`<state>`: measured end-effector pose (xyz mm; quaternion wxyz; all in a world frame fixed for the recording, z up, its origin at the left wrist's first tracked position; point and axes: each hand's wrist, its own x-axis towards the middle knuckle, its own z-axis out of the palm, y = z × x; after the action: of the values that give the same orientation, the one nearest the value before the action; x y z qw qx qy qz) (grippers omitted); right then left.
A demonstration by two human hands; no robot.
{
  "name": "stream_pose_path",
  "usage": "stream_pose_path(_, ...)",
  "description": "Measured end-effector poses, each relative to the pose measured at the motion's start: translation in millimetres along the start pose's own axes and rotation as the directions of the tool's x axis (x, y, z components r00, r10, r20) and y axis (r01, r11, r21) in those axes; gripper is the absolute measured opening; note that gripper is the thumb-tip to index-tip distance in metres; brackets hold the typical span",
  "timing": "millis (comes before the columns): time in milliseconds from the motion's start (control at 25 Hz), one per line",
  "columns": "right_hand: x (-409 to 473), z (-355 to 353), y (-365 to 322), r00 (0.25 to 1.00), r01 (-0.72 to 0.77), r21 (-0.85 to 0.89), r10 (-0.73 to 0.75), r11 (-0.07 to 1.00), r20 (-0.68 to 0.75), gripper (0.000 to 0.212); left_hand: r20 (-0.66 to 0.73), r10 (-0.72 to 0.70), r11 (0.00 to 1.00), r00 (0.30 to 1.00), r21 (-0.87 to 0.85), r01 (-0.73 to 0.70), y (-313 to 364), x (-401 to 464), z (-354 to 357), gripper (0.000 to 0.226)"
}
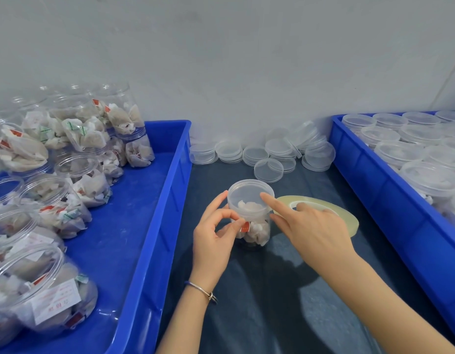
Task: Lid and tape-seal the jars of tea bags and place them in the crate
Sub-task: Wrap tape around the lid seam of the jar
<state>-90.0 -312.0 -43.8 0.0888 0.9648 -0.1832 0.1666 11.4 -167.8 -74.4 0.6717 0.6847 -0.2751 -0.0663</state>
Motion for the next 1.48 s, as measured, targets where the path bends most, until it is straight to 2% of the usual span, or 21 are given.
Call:
stream_pose_path(160, -0.5, -10.9, -10.4, 0.997, -0.071, 0.014, 0.071, 0.997, -0.019, 0.047, -0.034, 0.015, 0.999, 0.999, 0.037, -0.014, -1.9, 1.3, 2.3, 0.009)
stream_pose_path(320, 1.6, -12.6, -13.2, 0.996, -0.070, 0.015, 0.070, 0.997, -0.063, 0.073, -0.093, 0.008, 1.000, 0.996, 0.017, -0.007, -5.8, 3.2, 5.5, 0.008)
stream_pose_path(400, 1.0, -13.5, -18.6, 0.993, -0.116, -0.035, 0.117, 0.993, 0.025, 0.072, -0.118, 0.030, 0.999, 0.993, 0.019, -0.028, -6.2, 3.6, 7.4, 0.010)
stream_pose_path(440, 0.5, -11.2, -19.8, 0.990, -0.128, -0.066, 0.132, 0.990, 0.056, 0.068, -0.119, 0.030, 0.999, 0.992, -0.015, -0.032, -7.1, 4.1, 8.5, 0.014)
stream_pose_path(520, -0.1, -2.4, -17.4, 0.992, -0.122, -0.110, 0.124, 0.986, 0.005, 0.063, -0.123, -0.038, 0.988, 0.992, -0.152, 0.019, -3.3, 7.0, 6.4, 0.036)
stream_pose_path(560, 0.0, 1.2, -16.0, 0.994, -0.108, -0.110, 0.110, 0.988, 0.009, 0.062, -0.094, -0.053, 0.985, 0.994, -0.168, 0.036, -2.3, 10.0, 2.5, 0.045)
stream_pose_path(600, 0.3, 2.8, -15.3, 0.995, -0.099, -0.104, 0.102, 0.990, 0.017, 0.061, -0.037, -0.028, 0.995, 0.999, -0.102, 0.024, 0.2, 13.1, -2.7, 0.050)
stream_pose_path(680, 2.3, -0.7, -16.8, 0.992, -0.114, -0.080, 0.118, 0.990, 0.047, 0.055, 0.179, 0.053, 0.980, 0.982, 0.181, -0.086, 7.8, 19.8, -12.7, 0.047)
stream_pose_path(760, 3.9, -5.3, -17.9, 0.987, -0.128, -0.053, 0.132, 0.990, 0.092, 0.050, 0.359, 0.070, 0.886, 0.931, 0.406, -0.224, 19.1, 27.7, -11.6, 0.033)
stream_pose_path(840, 3.5, -9.1, -15.9, 0.980, -0.115, -0.057, 0.122, 0.992, 0.155, 0.049, 0.441, 0.014, 0.767, 0.897, 0.571, -0.293, 31.4, 38.7, 2.0, 0.036)
stream_pose_path(920, 2.5, -11.4, -8.5, 0.971, -0.100, -0.023, 0.102, 0.995, 0.215, 0.055, 0.458, -0.103, 0.686, 0.883, 0.676, -0.270, 43.6, 52.4, 16.8, 0.047)
stream_pose_path(1040, 0.2, -12.3, 12.7, 0.948, -0.181, 0.226, 0.109, 0.957, 0.299, 0.064, 0.463, -0.129, 0.674, 0.877, 0.690, -0.265, 43.6, 65.1, 23.2, 0.056)
stream_pose_path(1120, -2.2, -13.9, 33.6, 0.883, -0.248, 0.382, 0.045, 0.890, 0.468, 0.075, 0.496, -0.128, 0.699, 0.859, 0.659, -0.276, 39.6, 66.9, 20.1, 0.056)
stream_pose_path(1200, -4.8, -14.8, 57.6, 0.819, -0.311, 0.496, -0.036, 0.811, 0.573, 0.078, 0.520, -0.137, 0.706, 0.843, 0.649, -0.285, 40.3, 68.1, 18.2, 0.055)
stream_pose_path(1280, -6.9, -10.8, 80.2, 0.768, -0.343, 0.565, -0.123, 0.750, 0.629, 0.061, 0.534, -0.140, 0.701, 0.834, 0.648, -0.297, 42.2, 71.1, 18.3, 0.056)
stream_pose_path(1400, -8.9, -11.7, 102.1, 0.709, -0.378, 0.573, -0.170, 0.727, 0.684, 0.054, 0.546, -0.135, 0.706, 0.827, 0.639, -0.307, 40.9, 72.3, 16.4, 0.056)
stream_pose_path(1480, -8.0, -21.9, 109.3, 0.717, -0.380, 0.574, -0.162, 0.725, 0.679, 0.051, 0.550, -0.133, 0.720, 0.824, 0.625, -0.301, 39.4, 72.9, 15.3, 0.055)
